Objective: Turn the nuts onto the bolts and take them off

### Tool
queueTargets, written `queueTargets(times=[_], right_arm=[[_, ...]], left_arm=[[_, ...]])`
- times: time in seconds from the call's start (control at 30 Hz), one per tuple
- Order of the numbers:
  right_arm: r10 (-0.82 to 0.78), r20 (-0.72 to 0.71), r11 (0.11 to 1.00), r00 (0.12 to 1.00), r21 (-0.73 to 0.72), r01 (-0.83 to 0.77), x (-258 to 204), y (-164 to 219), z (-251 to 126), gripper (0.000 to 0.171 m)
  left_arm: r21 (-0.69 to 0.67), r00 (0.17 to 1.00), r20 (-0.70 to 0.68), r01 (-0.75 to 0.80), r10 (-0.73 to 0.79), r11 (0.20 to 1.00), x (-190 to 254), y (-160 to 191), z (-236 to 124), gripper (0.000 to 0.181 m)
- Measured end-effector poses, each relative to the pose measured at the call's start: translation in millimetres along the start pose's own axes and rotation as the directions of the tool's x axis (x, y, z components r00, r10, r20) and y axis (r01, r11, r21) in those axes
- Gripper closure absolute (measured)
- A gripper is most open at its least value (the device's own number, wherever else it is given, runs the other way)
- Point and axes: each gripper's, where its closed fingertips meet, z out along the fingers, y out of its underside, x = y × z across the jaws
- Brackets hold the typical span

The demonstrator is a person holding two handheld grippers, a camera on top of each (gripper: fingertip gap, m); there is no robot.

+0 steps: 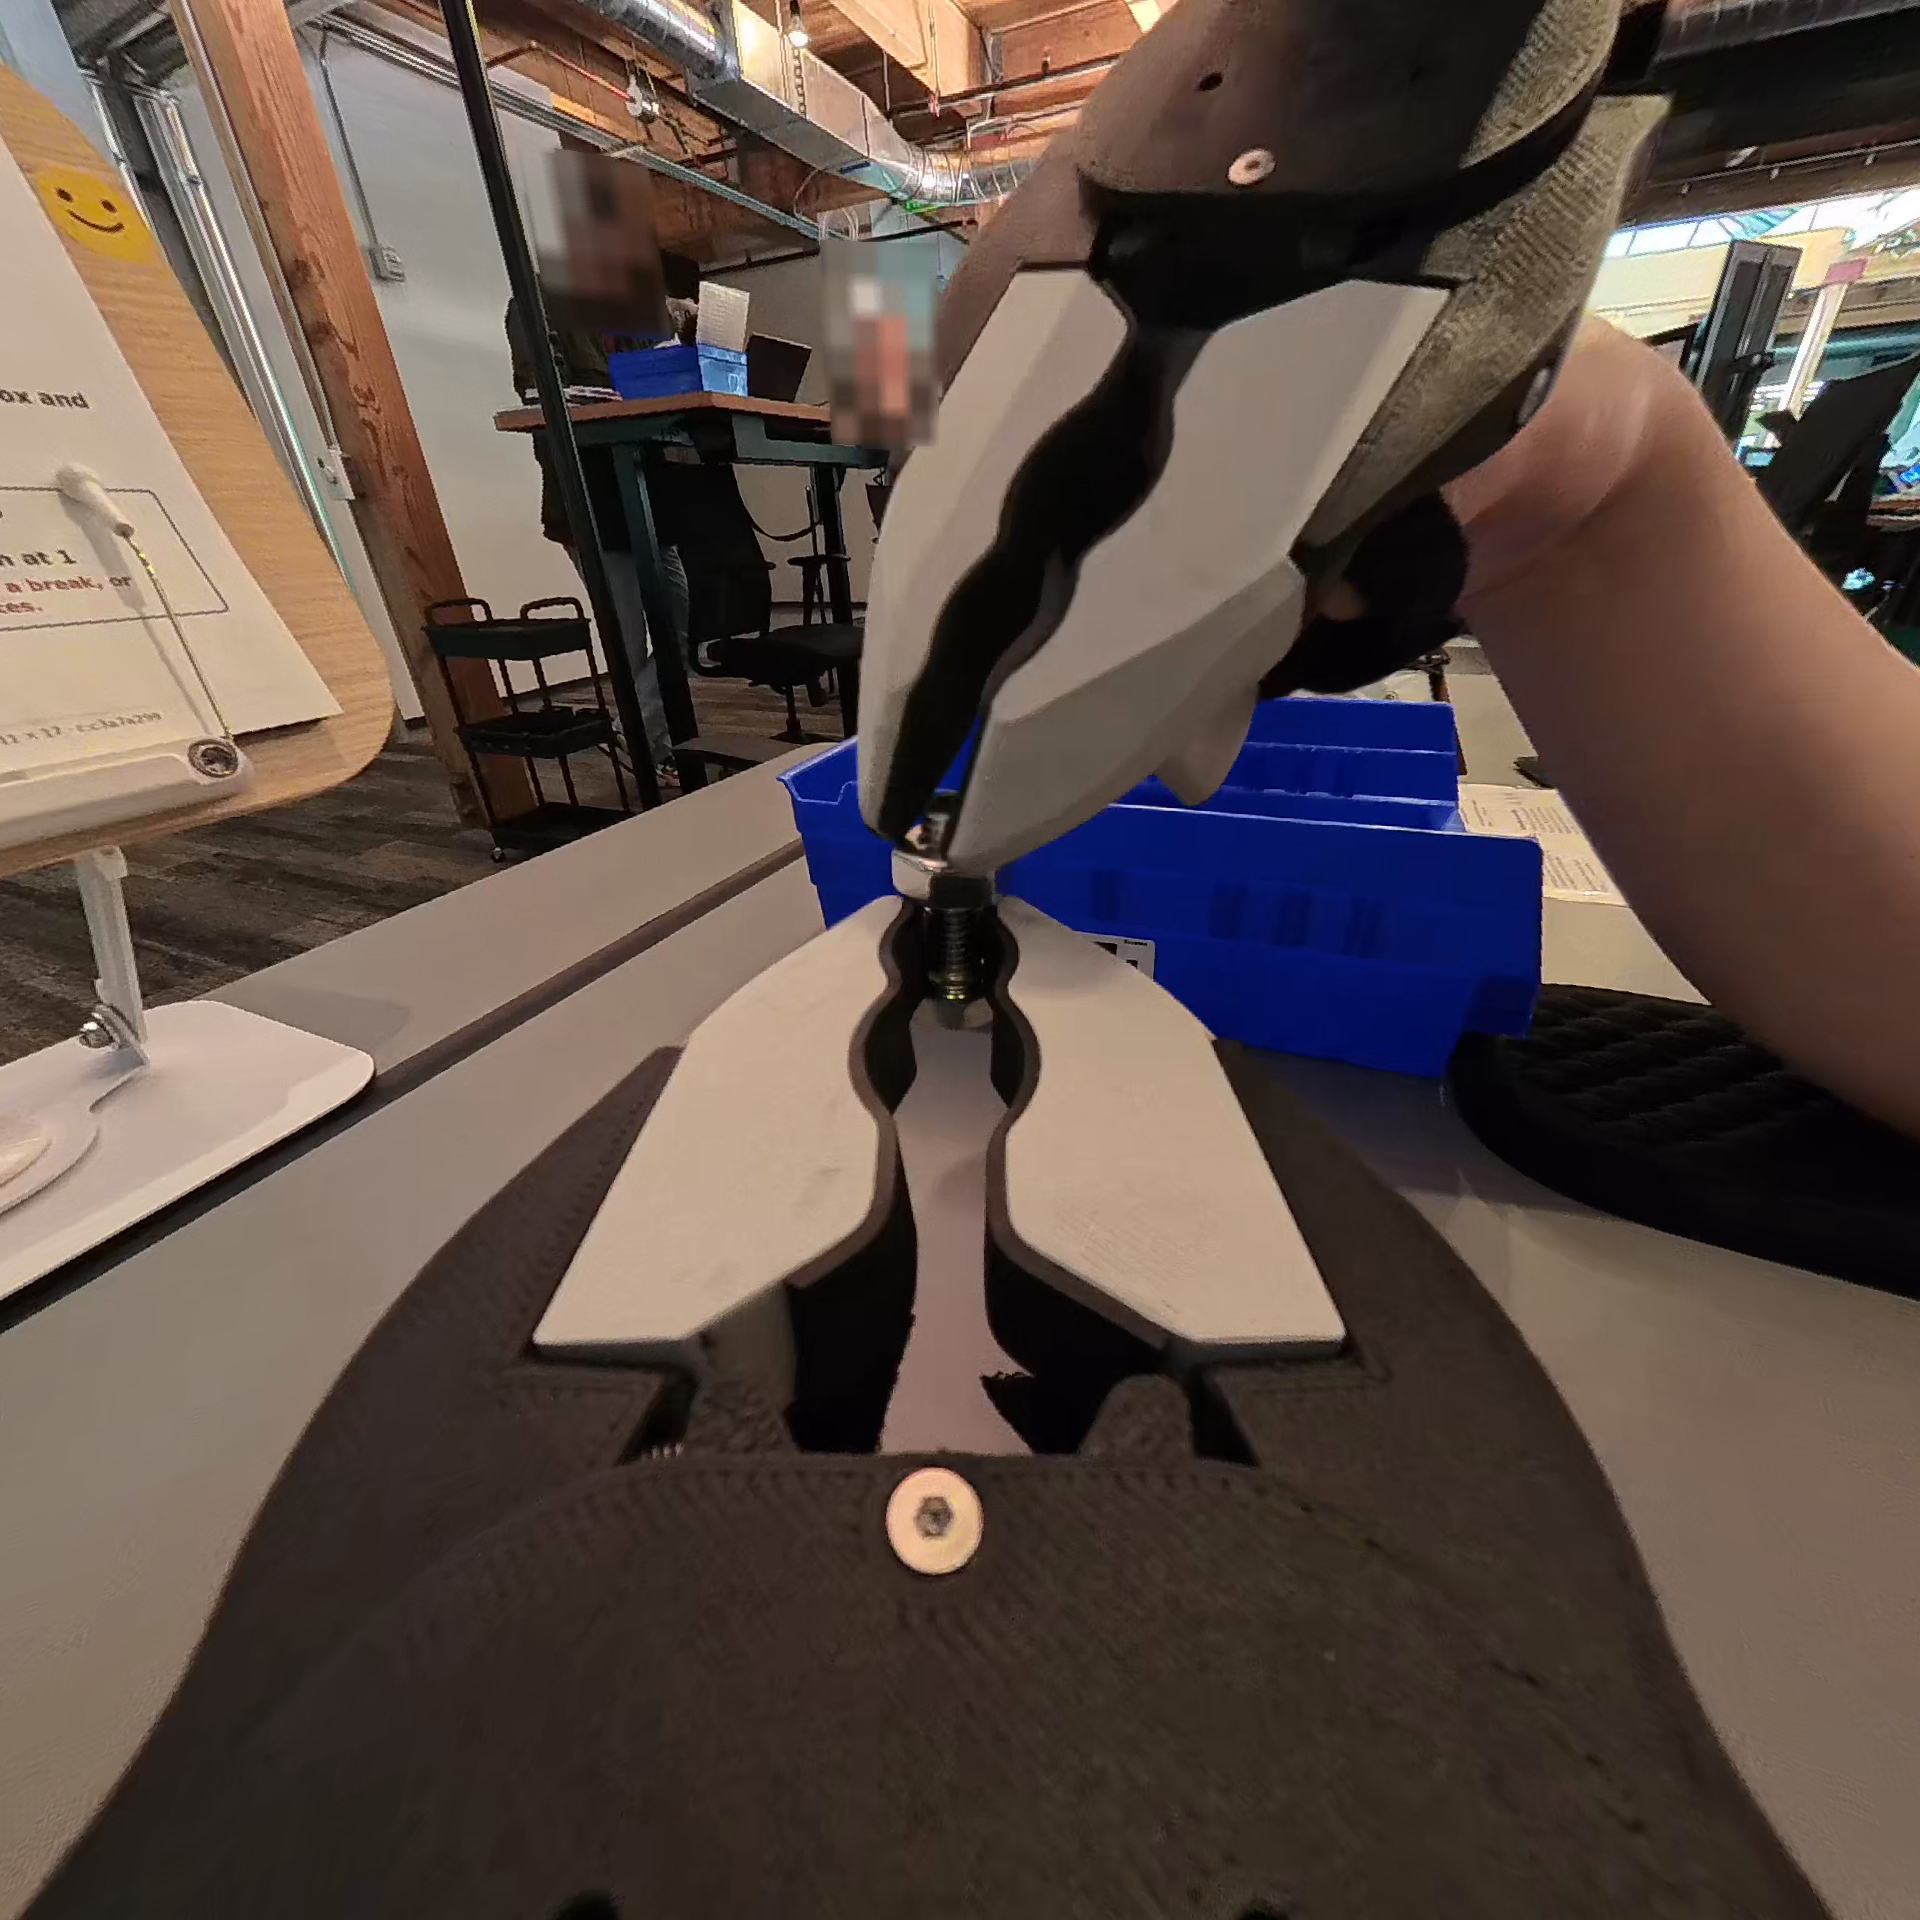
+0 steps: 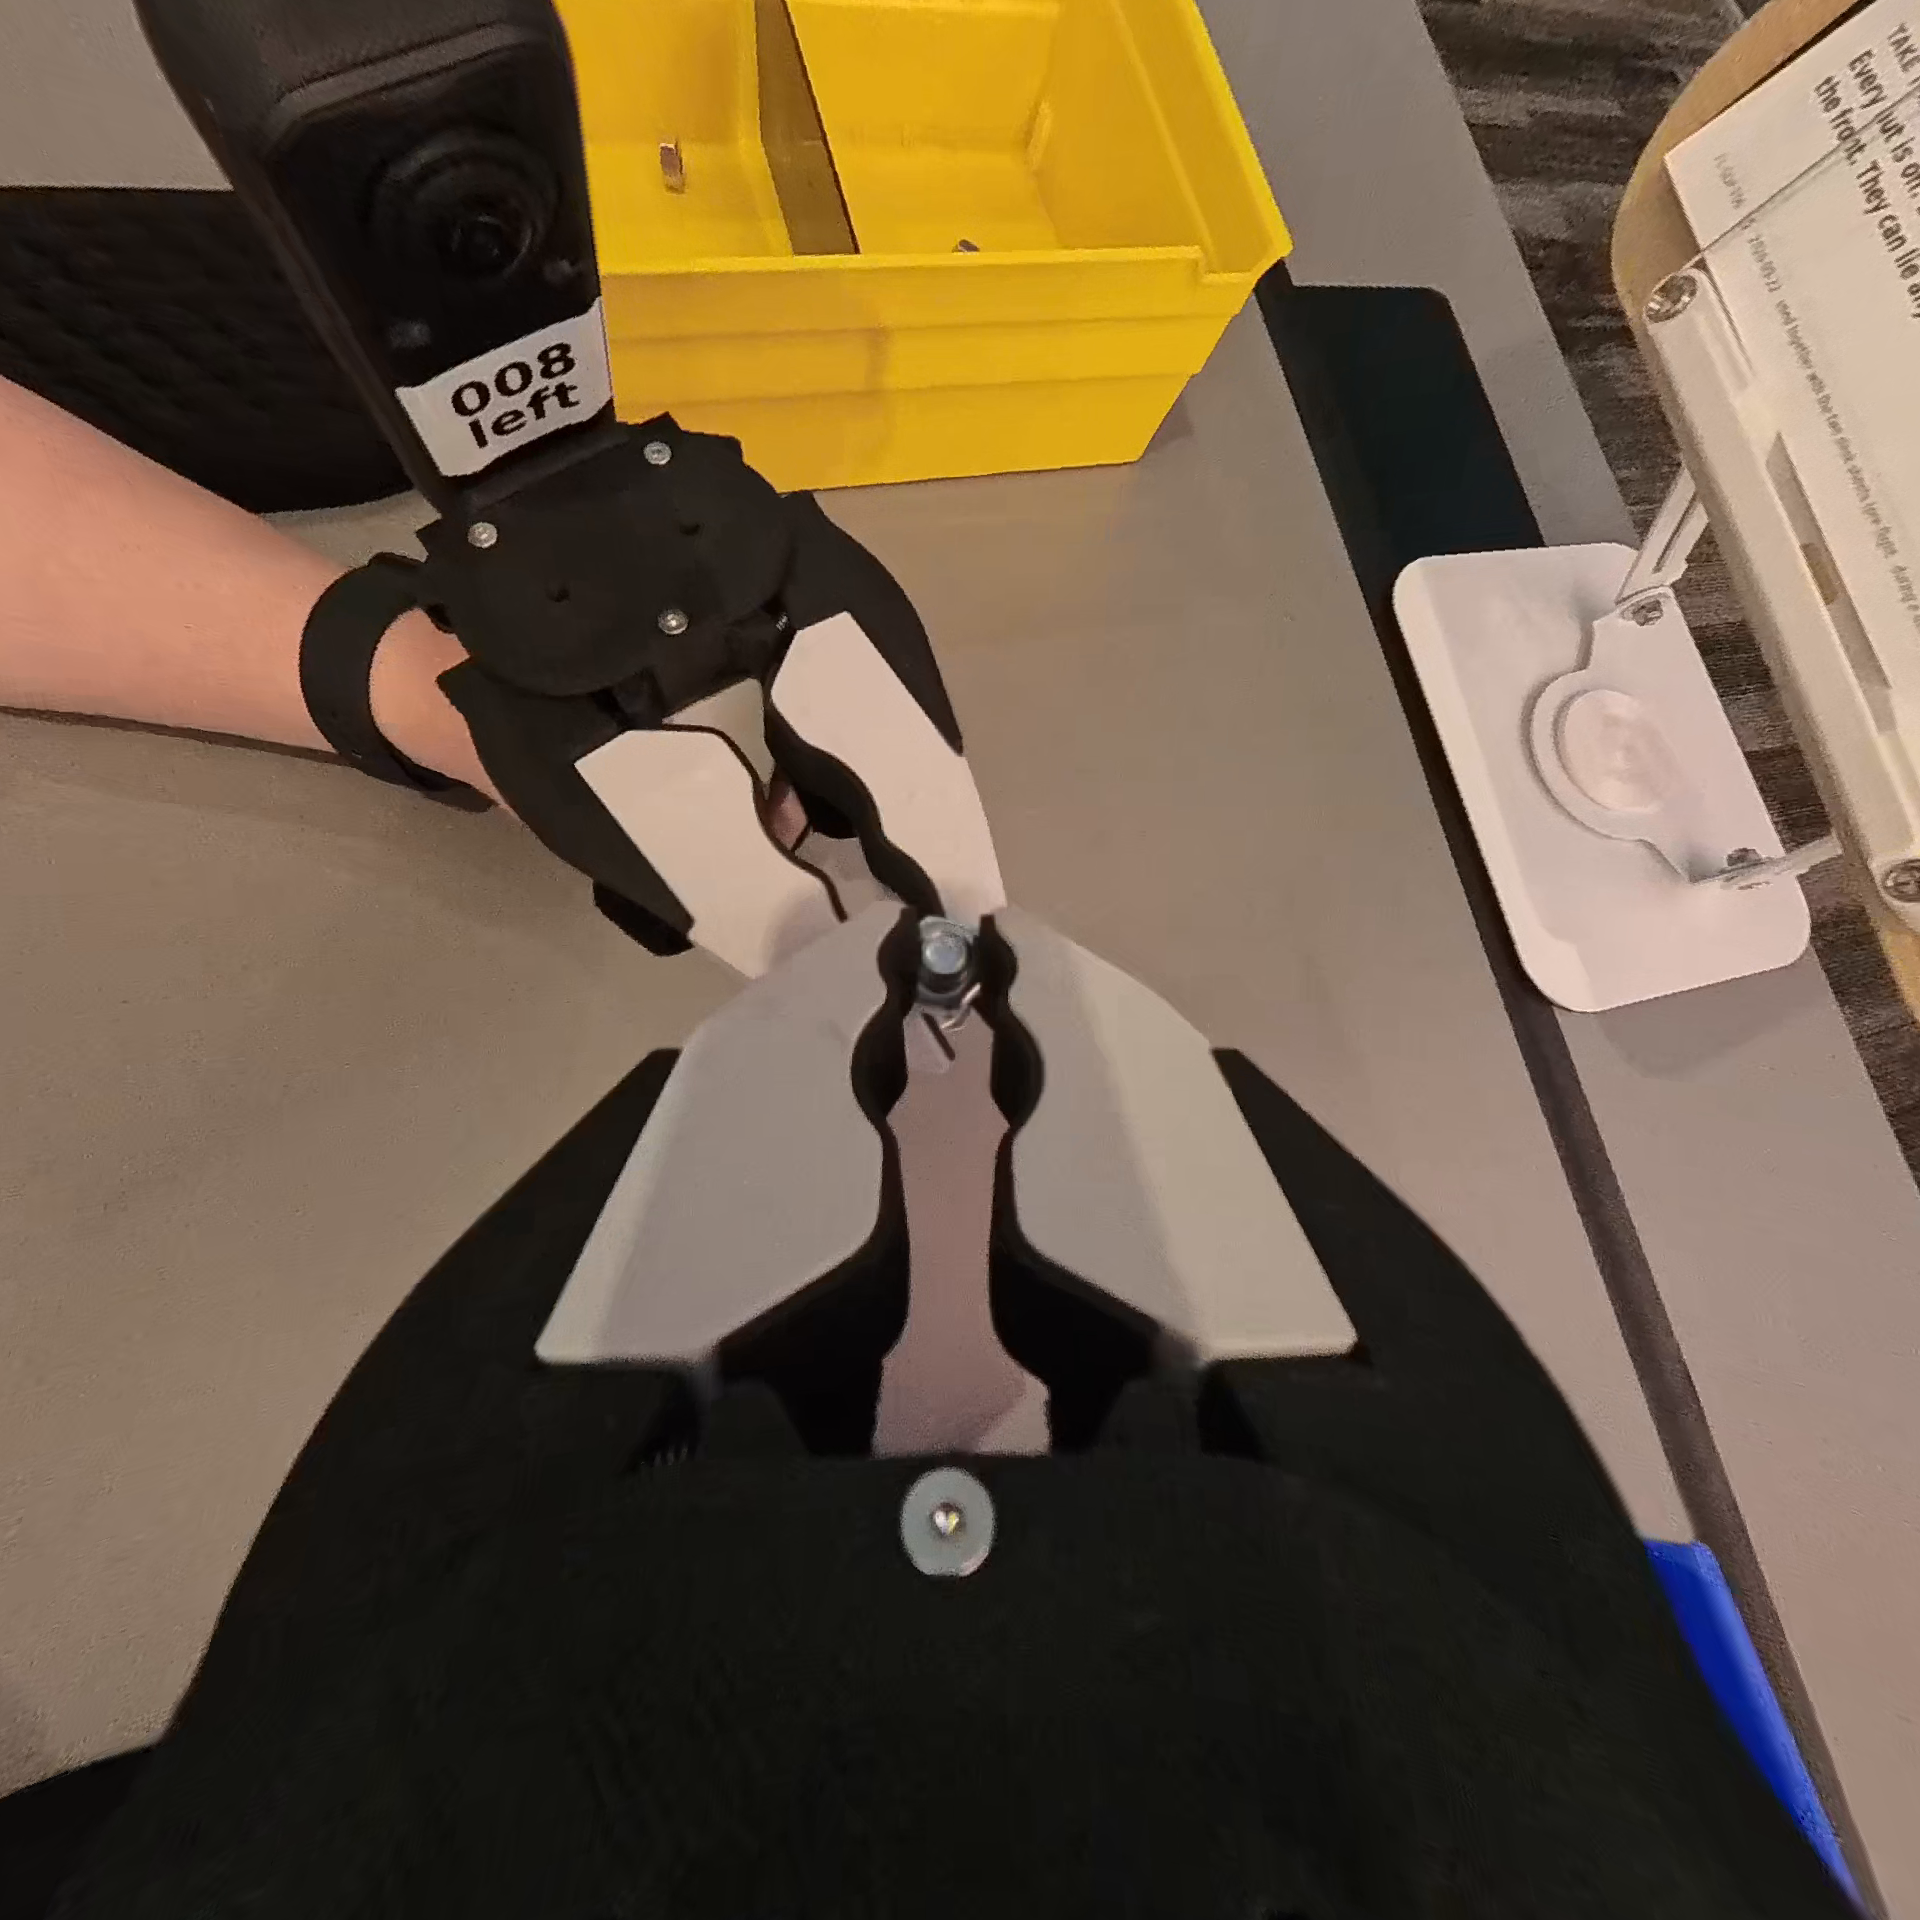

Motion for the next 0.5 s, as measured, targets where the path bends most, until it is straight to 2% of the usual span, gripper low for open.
queueTargets(times=[0.13,0.23,0.5], right_arm=[[0.077,0.049,0.997,0.996,-0.001,-0.077,-0.2,3.4,-1.4,0.16],[0.086,0.038,0.996,0.996,0.008,-0.086,3.7,4.1,-3.2,0.148],[0.075,0.055,0.997,0.996,0.005,-0.076,0.6,5.1,-7.1,0.149]], left_arm=[[-0.004,1.0,-0.013,0.008,-0.008,1.0,2.7,1.8,1.4,0.172],[-0.003,1.0,-0.02,0.005,-0.005,1.0,4.2,0.7,1.6,0.172],[0.004,1.0,-0.019,0.015,-0.015,1.0,4.1,-0.6,1.2,0.172]])
